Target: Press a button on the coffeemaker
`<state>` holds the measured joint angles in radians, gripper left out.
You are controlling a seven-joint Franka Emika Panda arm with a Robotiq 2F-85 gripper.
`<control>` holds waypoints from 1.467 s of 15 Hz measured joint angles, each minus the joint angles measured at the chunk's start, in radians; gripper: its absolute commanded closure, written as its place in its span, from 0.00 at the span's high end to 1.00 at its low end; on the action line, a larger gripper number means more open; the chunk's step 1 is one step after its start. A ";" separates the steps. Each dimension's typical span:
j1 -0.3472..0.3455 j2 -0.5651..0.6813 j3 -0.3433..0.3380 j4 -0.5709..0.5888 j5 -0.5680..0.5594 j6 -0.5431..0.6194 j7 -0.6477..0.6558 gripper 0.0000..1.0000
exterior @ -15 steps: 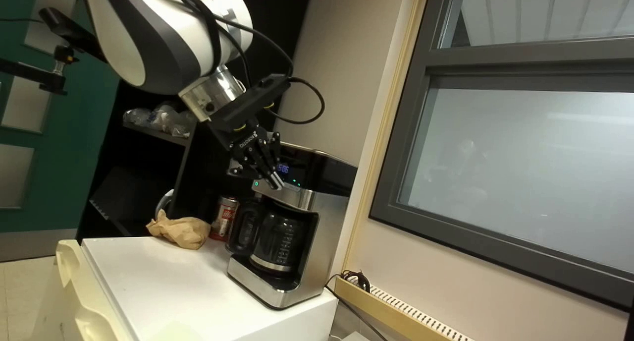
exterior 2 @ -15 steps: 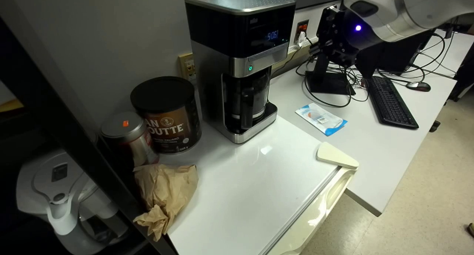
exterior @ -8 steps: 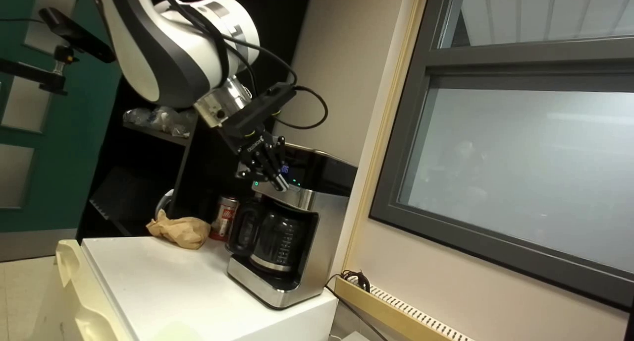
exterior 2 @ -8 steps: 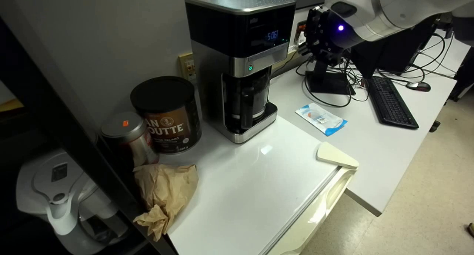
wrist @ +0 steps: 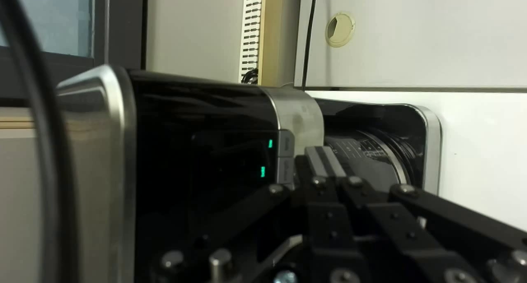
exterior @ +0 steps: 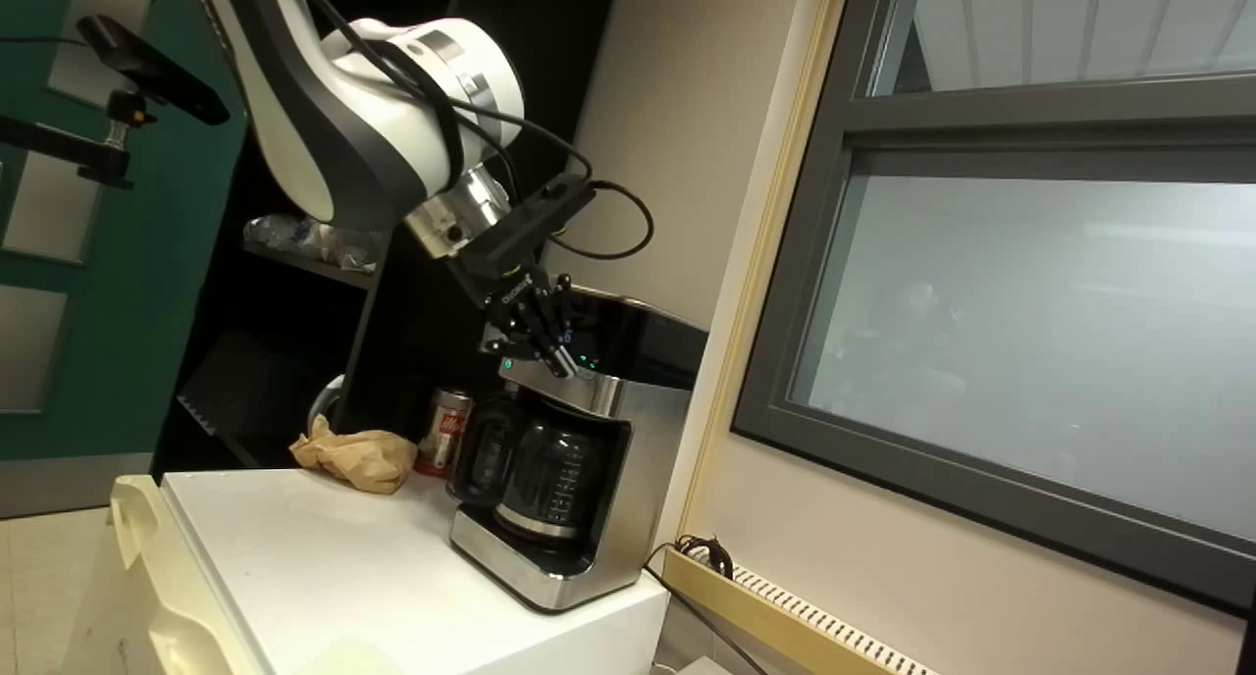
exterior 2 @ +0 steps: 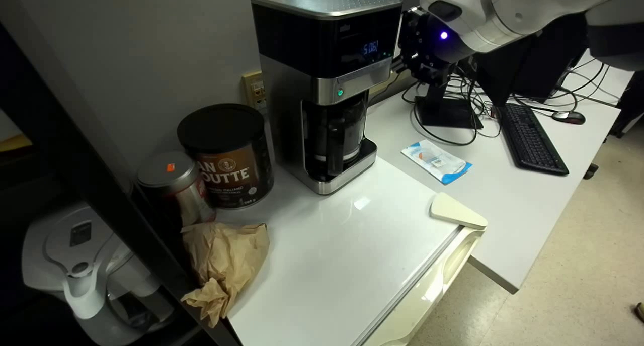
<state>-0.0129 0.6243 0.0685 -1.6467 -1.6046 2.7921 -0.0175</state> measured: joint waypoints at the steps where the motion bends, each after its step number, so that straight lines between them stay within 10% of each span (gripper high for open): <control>1: 0.000 0.007 0.002 0.010 0.012 0.000 -0.015 0.01; 22: 0.005 0.043 0.004 0.060 0.152 -0.004 -0.167 0.01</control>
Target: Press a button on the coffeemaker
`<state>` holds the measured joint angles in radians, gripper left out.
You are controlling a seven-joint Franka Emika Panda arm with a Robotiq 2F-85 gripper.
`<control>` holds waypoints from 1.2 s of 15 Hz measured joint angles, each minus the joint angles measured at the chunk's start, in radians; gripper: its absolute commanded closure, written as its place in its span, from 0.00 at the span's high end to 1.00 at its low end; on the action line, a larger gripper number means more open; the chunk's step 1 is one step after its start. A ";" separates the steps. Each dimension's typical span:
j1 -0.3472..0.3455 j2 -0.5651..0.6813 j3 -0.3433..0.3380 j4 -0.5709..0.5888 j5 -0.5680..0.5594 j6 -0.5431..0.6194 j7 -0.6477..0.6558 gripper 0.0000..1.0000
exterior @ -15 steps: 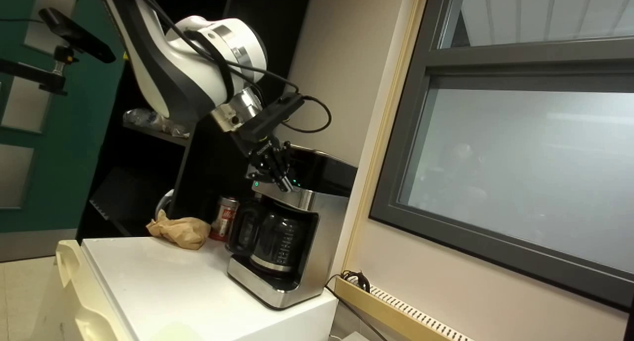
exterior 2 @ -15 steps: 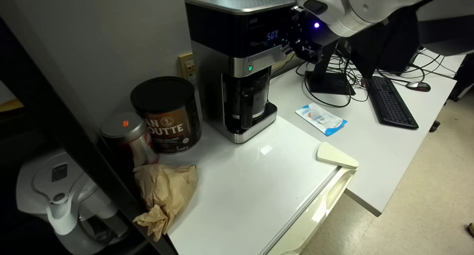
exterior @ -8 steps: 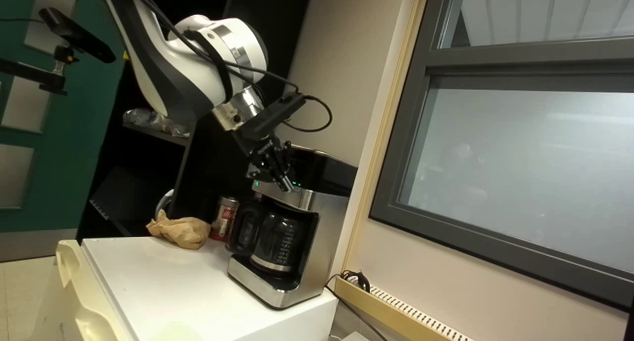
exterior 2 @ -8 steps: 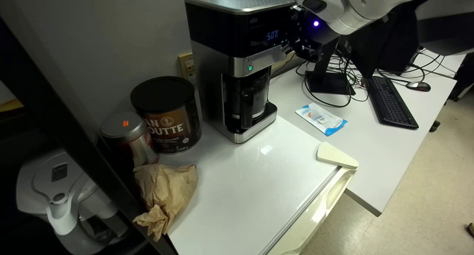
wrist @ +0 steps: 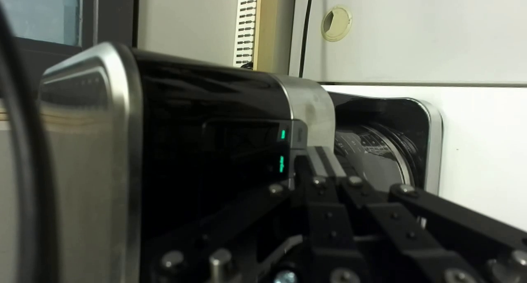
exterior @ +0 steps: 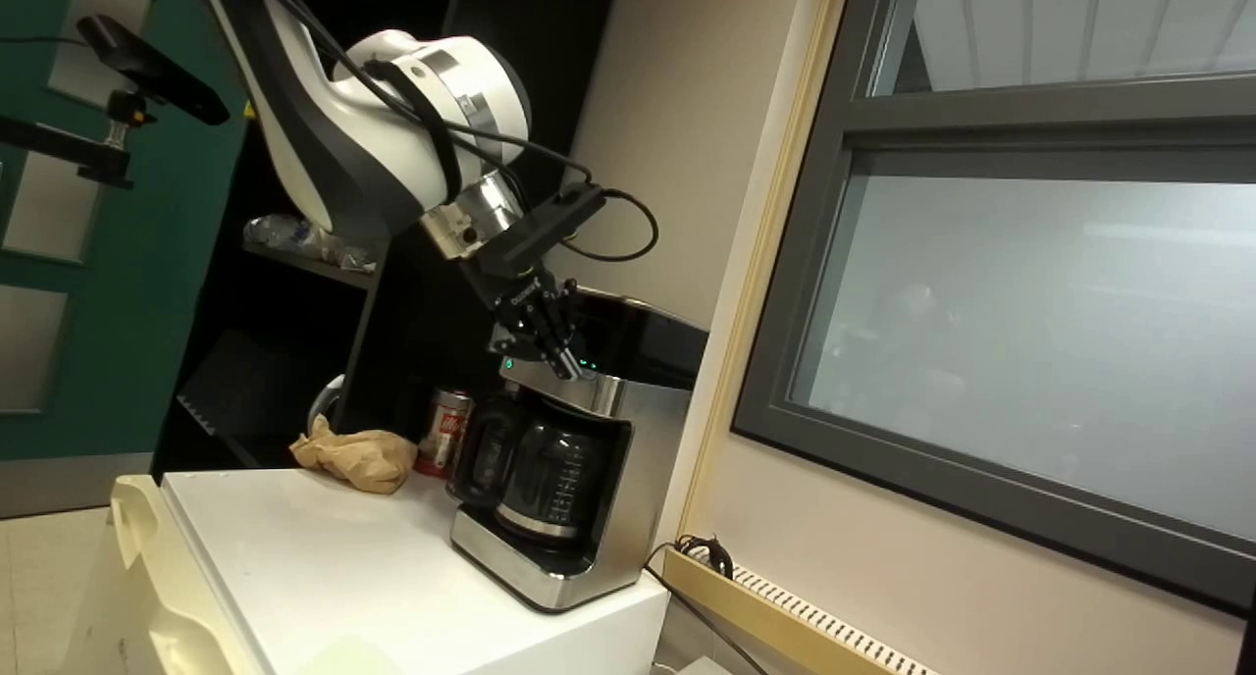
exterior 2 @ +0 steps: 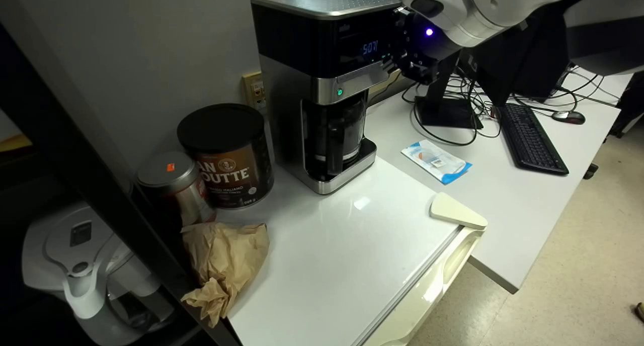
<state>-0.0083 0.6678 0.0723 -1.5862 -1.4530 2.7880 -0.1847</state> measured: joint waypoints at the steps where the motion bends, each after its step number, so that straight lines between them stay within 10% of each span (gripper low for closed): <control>1: 0.000 0.000 0.000 0.000 -0.002 0.000 -0.001 0.01; 10: 0.000 -0.012 -0.006 -0.043 -0.165 0.003 0.042 0.01; 18: -0.001 -0.087 -0.009 -0.172 -0.527 0.004 0.313 0.01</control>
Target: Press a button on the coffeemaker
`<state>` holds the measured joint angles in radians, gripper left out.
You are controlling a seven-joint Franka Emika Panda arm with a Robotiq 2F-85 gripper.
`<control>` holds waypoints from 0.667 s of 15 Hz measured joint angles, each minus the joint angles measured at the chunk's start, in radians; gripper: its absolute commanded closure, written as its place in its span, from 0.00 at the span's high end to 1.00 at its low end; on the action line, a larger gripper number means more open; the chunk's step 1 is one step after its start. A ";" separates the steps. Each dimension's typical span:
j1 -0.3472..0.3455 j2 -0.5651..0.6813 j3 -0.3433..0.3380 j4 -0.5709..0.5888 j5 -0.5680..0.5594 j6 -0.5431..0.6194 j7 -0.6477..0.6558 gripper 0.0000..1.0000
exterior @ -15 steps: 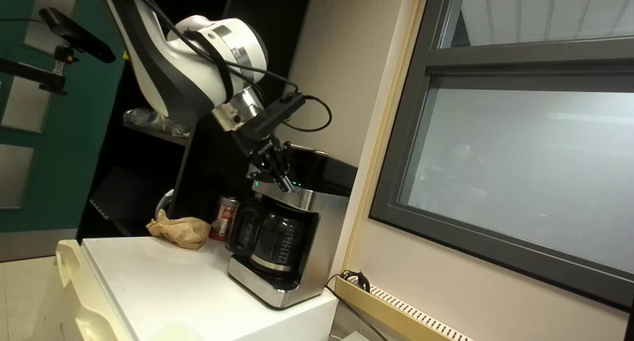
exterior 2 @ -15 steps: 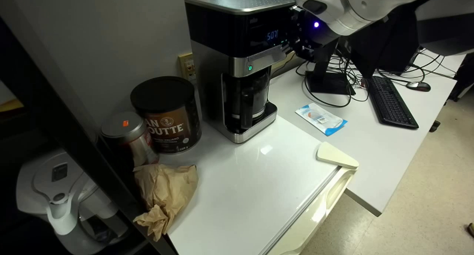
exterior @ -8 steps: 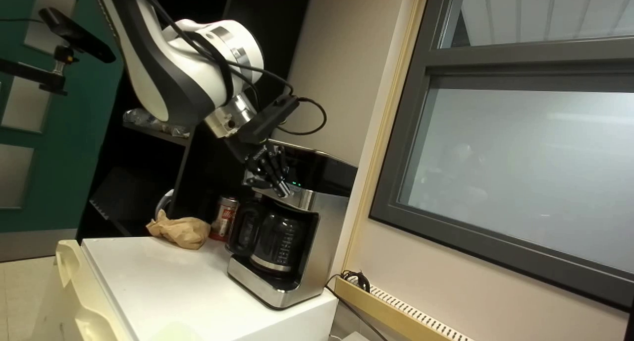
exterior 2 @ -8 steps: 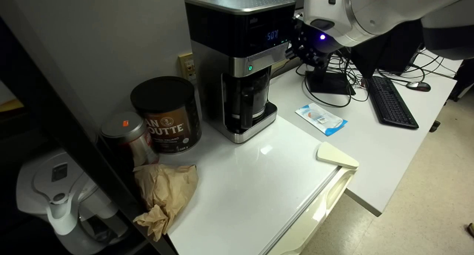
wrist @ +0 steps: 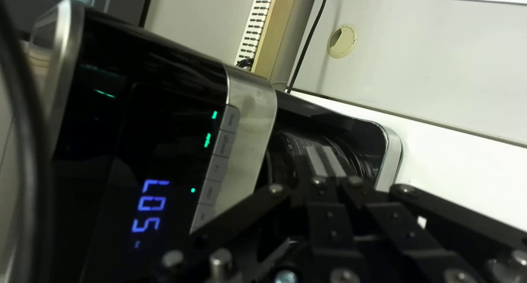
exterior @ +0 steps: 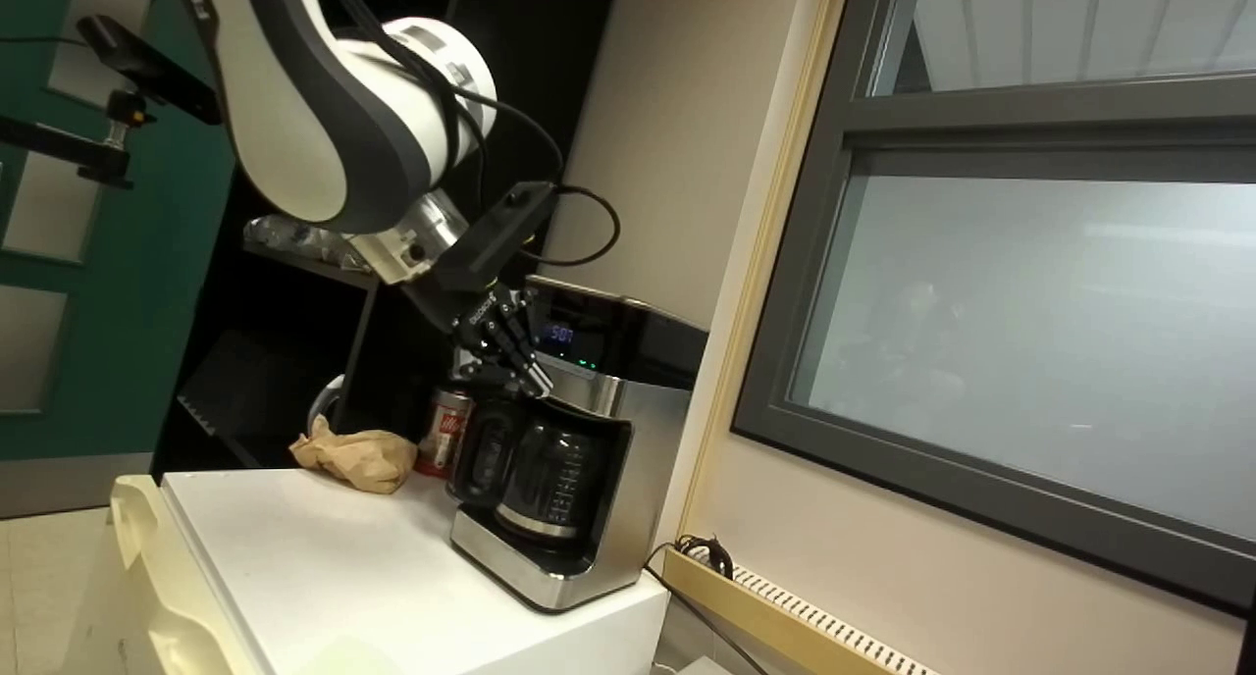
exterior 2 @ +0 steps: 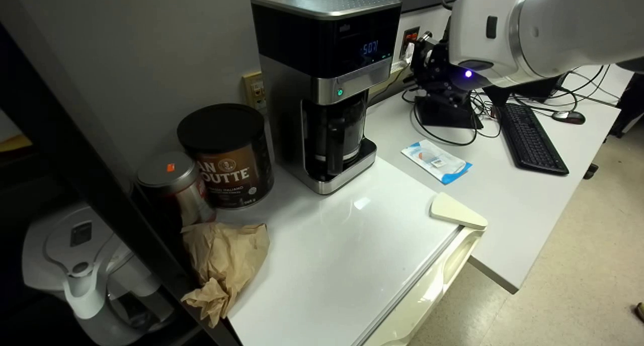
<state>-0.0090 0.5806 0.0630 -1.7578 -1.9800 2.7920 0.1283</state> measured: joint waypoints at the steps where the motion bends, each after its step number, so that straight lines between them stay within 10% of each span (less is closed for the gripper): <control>1: 0.000 -0.012 0.001 -0.016 -0.057 0.000 0.044 0.01; 10: -0.040 -0.094 0.074 -0.123 -0.535 -0.016 0.429 0.01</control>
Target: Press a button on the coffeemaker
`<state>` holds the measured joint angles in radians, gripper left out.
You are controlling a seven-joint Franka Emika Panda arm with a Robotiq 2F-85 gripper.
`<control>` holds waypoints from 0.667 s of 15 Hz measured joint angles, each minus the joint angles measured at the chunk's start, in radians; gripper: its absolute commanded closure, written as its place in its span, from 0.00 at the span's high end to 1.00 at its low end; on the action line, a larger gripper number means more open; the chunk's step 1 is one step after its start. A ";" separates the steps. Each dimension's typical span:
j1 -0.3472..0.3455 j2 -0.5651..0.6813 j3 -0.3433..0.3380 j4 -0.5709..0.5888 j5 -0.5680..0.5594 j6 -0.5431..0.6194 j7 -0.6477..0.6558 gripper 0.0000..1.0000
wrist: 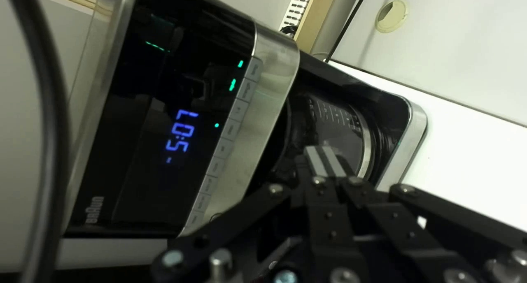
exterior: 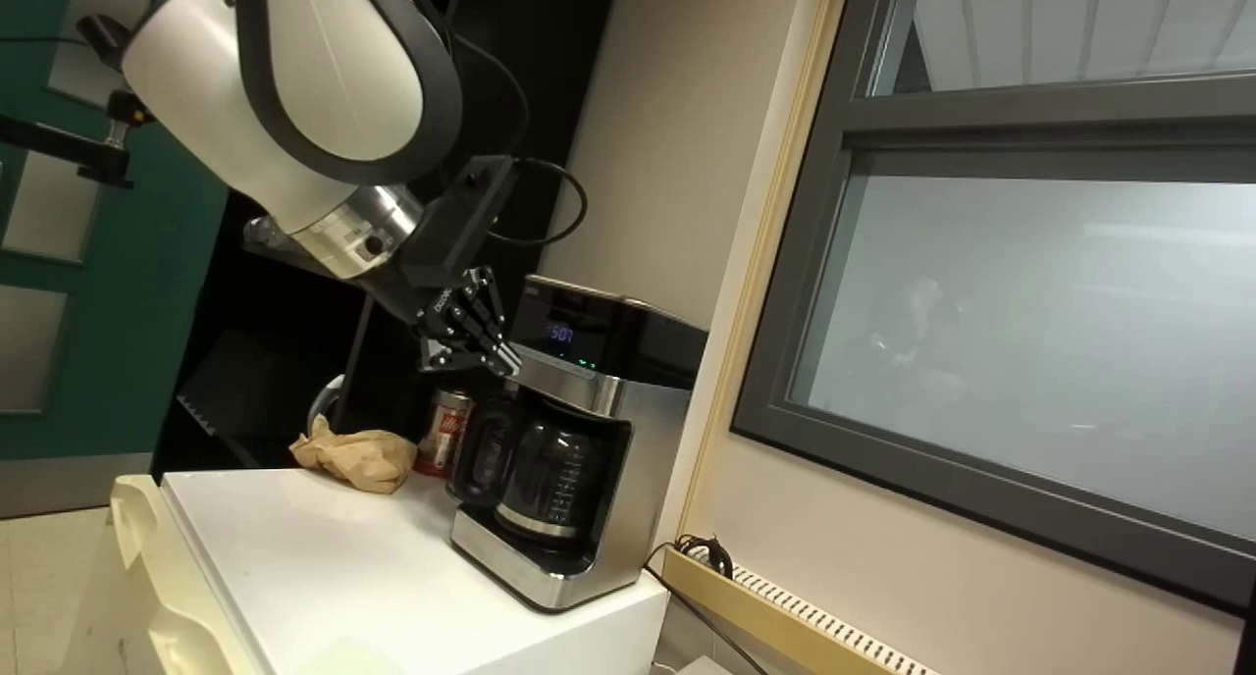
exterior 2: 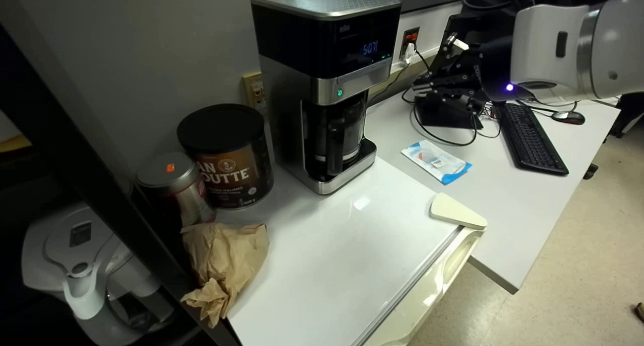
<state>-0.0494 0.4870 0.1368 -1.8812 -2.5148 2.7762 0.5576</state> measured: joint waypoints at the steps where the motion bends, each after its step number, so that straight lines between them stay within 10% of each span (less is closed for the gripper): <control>1: -0.007 -0.006 0.020 -0.002 0.003 -0.008 -0.002 0.01; 8: -0.039 -0.039 0.118 -0.024 0.004 -0.074 -0.002 0.02; 9: -0.043 -0.043 0.123 -0.032 0.004 -0.082 -0.001 0.28; 10: -0.046 -0.046 0.124 -0.040 0.005 -0.090 0.001 0.03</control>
<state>-0.0956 0.4408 0.2606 -1.9207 -2.5099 2.6861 0.5588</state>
